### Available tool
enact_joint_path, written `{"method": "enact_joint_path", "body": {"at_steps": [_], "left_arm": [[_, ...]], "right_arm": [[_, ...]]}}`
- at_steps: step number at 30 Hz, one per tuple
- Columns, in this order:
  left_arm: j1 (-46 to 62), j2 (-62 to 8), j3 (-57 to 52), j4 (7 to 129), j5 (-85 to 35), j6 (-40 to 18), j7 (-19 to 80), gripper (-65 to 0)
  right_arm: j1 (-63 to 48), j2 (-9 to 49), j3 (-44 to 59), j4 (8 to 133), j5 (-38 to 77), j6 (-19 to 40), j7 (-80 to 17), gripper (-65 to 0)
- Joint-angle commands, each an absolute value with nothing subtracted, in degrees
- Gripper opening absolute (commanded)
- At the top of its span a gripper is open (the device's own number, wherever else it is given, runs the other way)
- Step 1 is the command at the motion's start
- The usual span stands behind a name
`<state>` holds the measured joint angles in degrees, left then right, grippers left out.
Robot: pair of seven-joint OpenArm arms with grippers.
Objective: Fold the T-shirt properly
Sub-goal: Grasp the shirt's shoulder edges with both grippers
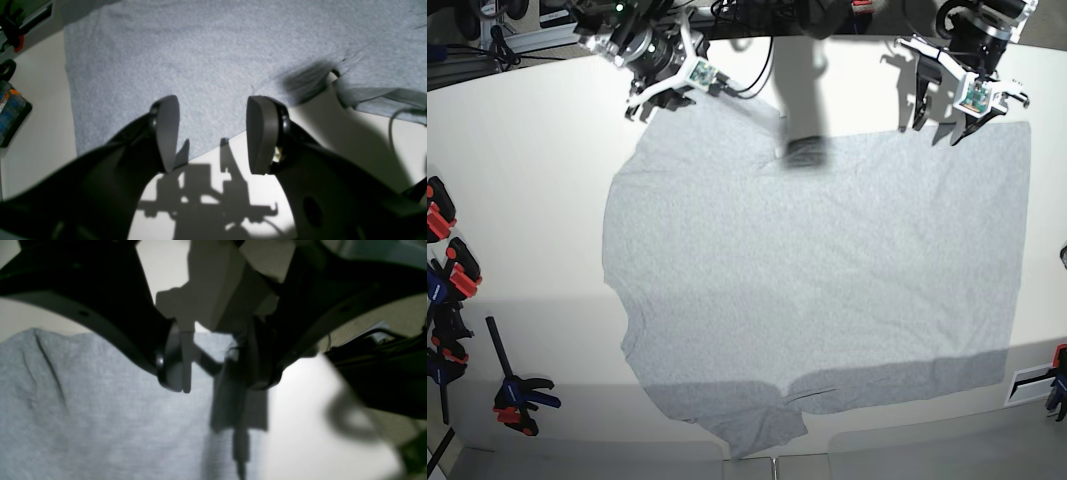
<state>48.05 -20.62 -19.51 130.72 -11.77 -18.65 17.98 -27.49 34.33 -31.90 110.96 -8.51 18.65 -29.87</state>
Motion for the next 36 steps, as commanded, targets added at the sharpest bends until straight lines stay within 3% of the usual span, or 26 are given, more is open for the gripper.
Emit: {"method": "enact_joint_path", "body": {"at_steps": [1,10,20,26,31,36], "left_arm": [[48.4,-21.0,-19.8,131.7,-12.1,-18.5,16.4,-35.1],[48.4,-20.9,-19.8,131.7,-12.1,-18.5,17.1,-35.1],[48.4,-21.0,-19.8,131.7,-12.1,-18.5,17.1,-35.1],[48.4,-21.0,-19.8,131.7,-12.0,-18.5,17.1,-35.1],[48.4,-21.0,-19.8,131.7,-12.1,-18.5,17.1,-35.1],[48.2,-21.0,-19.8,131.7,-11.7,-18.5,17.1,-35.1]], "right_arm": [[-27.6,34.9,-31.9,113.3,-7.2,18.8,-28.6,-35.5],[-27.6,34.9,-31.9,114.2,-4.3,18.9,-32.3,-35.5],[-27.6,34.3,-31.9,106.0,-4.3,18.9,-30.1,-35.6],[-27.6,33.9,-31.9,105.7,-7.0,18.8,-31.3,-50.2],[-27.6,34.0,-31.9,105.7,-12.5,13.4,-31.3,-64.0],[-27.6,34.0,-31.9,105.7,-16.3,12.3,-31.3,-65.0]]}}
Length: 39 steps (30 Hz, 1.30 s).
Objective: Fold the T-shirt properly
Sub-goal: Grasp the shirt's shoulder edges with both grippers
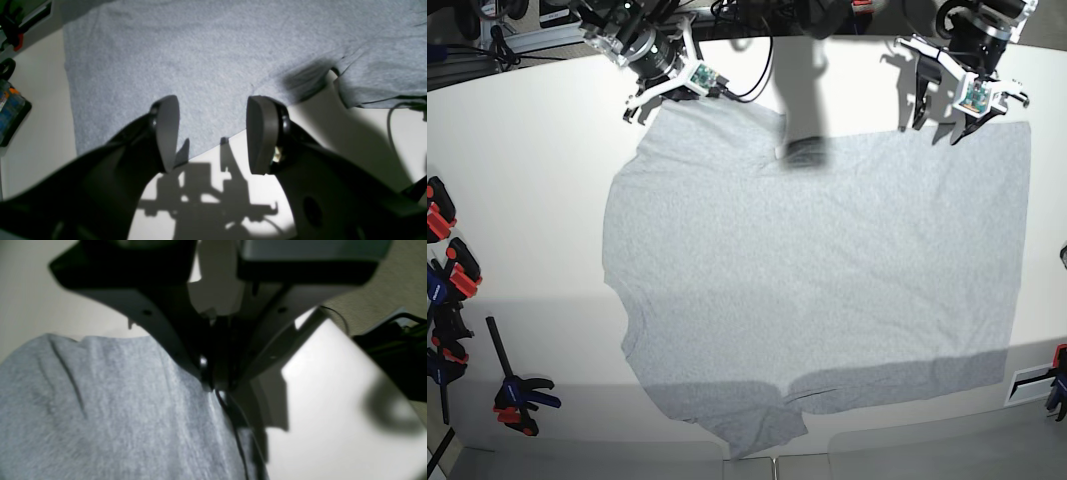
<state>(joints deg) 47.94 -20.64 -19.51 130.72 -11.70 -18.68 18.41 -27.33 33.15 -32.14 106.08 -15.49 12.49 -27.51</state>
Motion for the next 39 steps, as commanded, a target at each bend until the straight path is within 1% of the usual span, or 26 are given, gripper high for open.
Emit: {"method": "enact_joint_path", "body": {"at_steps": [1,5,7,10,13,17,18,23,26,28,31,32,34,39], "left_arm": [[48.0,-21.0,-19.8,131.7,-10.6,-18.5,17.1,-35.1],[46.1,-21.0,-19.8,131.7,-0.6,-18.5,17.3,-35.3],[44.4,-21.7,-19.8,131.4,3.5,-18.5,19.1,-35.6],[42.2,-25.9,-19.8,127.9,3.1,-18.5,22.8,-35.6],[40.7,-30.9,-19.8,118.9,3.0,-19.6,23.6,-35.6],[37.7,-37.4,-19.8,104.7,4.8,-24.1,23.6,-35.6],[36.9,-39.0,-19.8,102.0,4.9,-24.3,23.6,-35.6],[33.3,-45.7,-19.8,92.4,-2.2,-25.1,23.8,-35.5],[31.0,-47.2,-19.8,89.0,-4.4,-28.7,23.1,-35.5],[30.1,-47.7,-19.8,87.8,-3.9,-29.8,20.2,-35.5],[30.0,-47.9,-19.6,87.3,1.5,-31.1,13.3,-35.5],[30.0,-47.9,-19.3,87.1,3.0,-31.9,12.4,-35.6],[30.0,-48.4,-17.9,86.2,3.6,-32.9,12.3,-35.6],[27.8,-51.2,-11.9,81.8,3.6,-32.8,12.3,-35.5]], "right_arm": [[-27.6,33.9,-31.9,105.7,-16.9,12.3,-31.3,-65.0],[-27.6,34.0,-31.9,105.7,-17.0,12.3,-31.4,-65.0],[-27.7,34.0,-31.9,105.7,-17.0,12.3,-31.4,-65.0],[-27.6,34.0,-31.9,105.7,-17.0,12.4,-31.2,-65.0],[-27.7,34.0,-31.9,105.7,-17.0,12.3,-30.4,-65.0],[-27.6,34.0,-31.9,105.7,-17.0,12.3,-30.4,-65.0],[-27.6,34.0,-31.9,105.7,-17.0,12.3,-30.4,-65.0],[-27.6,33.9,-31.9,105.7,-17.0,12.3,-30.4,-65.0],[-27.6,34.0,-31.9,105.7,-17.0,12.3,-30.4,-65.0],[-27.6,33.9,-31.9,105.7,-17.0,12.3,-30.4,-65.0],[-27.6,33.9,-31.9,105.7,-17.0,12.3,-30.4,-65.0],[-27.6,33.9,-31.9,105.7,-17.0,12.3,-30.4,-65.0],[-27.6,33.9,-31.9,105.7,-17.0,12.3,-30.5,-65.0],[-27.6,33.8,-31.9,105.7,-17.0,12.3,-30.5,-65.0]]}}
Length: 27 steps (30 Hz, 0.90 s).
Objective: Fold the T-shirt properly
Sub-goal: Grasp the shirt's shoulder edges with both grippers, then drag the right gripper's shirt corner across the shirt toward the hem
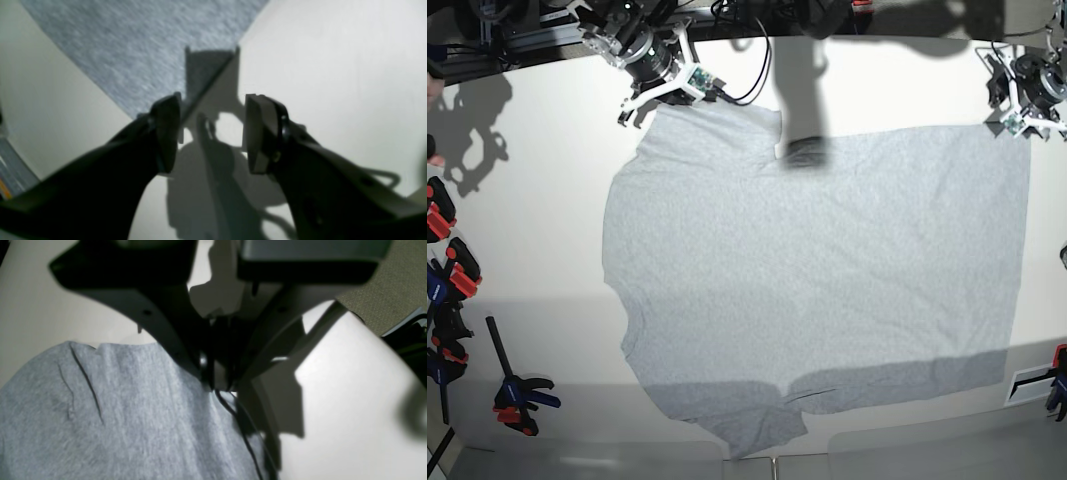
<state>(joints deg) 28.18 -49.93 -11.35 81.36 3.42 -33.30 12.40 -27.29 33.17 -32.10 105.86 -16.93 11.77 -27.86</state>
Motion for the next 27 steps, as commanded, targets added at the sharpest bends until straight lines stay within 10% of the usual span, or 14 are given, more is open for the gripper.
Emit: {"method": "enact_joint_path", "body": {"at_steps": [1,12,17,27], "left_arm": [[26.5,-51.3,-10.9,80.8,3.6,-32.7,12.3,-35.6],[13.4,-51.3,5.5,67.3,12.6,-32.6,13.1,-36.7],[13.5,-51.4,8.1,66.7,12.5,-32.5,18.8,-63.2],[13.5,-53.2,7.9,69.5,10.6,-30.2,25.5,-65.0]], "right_arm": [[-27.6,33.8,-31.9,105.7,-17.0,12.3,-30.5,-65.0],[-27.6,33.8,-31.9,105.7,-17.0,12.3,-30.5,-65.0],[-27.7,33.8,-31.9,105.7,-17.0,12.3,-30.4,-65.0],[-27.7,34.2,-31.9,107.4,-23.9,7.5,-37.1,-65.0]]}}
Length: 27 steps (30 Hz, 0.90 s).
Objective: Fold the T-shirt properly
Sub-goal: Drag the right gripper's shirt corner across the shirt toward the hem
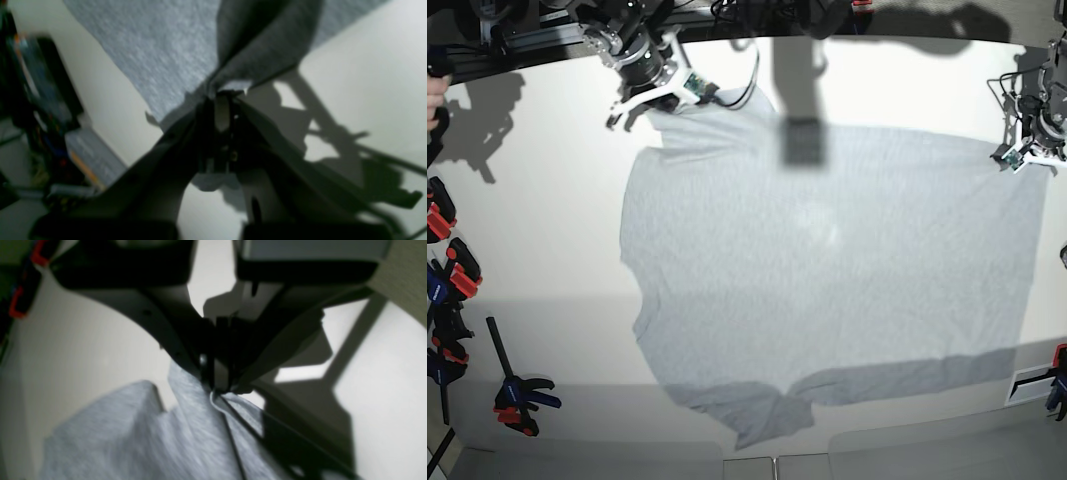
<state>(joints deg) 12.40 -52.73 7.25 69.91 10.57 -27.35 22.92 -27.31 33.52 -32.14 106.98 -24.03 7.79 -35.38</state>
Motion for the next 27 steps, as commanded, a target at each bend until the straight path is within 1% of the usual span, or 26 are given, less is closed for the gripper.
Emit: {"method": "enact_joint_path", "body": {"at_steps": [1,6,12,20,22,27], "left_arm": [[13.5,-53.2,7.9,70.4,9.7,-29.5,26.5,-65.0],[13.5,-53.2,7.9,76.2,5.8,-28.9,27.2,-65.0],[13.5,-53.2,7.9,81.3,5.7,-28.9,28.2,-65.0],[17.8,-55.3,7.9,88.9,5.7,-28.4,32.6,-65.0],[20.0,-56.4,7.9,91.4,5.7,-27.4,34.8,-65.0],[25.8,-59.3,7.9,98.3,6.0,-21.8,38.8,-65.0]], "right_arm": [[-27.8,34.3,-31.9,108.0,-24.3,7.0,-37.4,-65.0],[-27.8,35.2,-31.9,111.5,-24.5,6.6,-39.6,-65.0],[-30.7,35.2,-31.9,117.1,-24.6,6.6,-41.0,-65.0],[-38.5,35.2,-31.9,124.7,-32.0,5.0,-44.4,-65.0],[-40.4,35.2,-31.9,126.1,-33.4,4.2,-44.9,-65.0],[-44.1,35.2,-31.9,129.2,-36.3,2.9,-46.0,-65.0]]}}
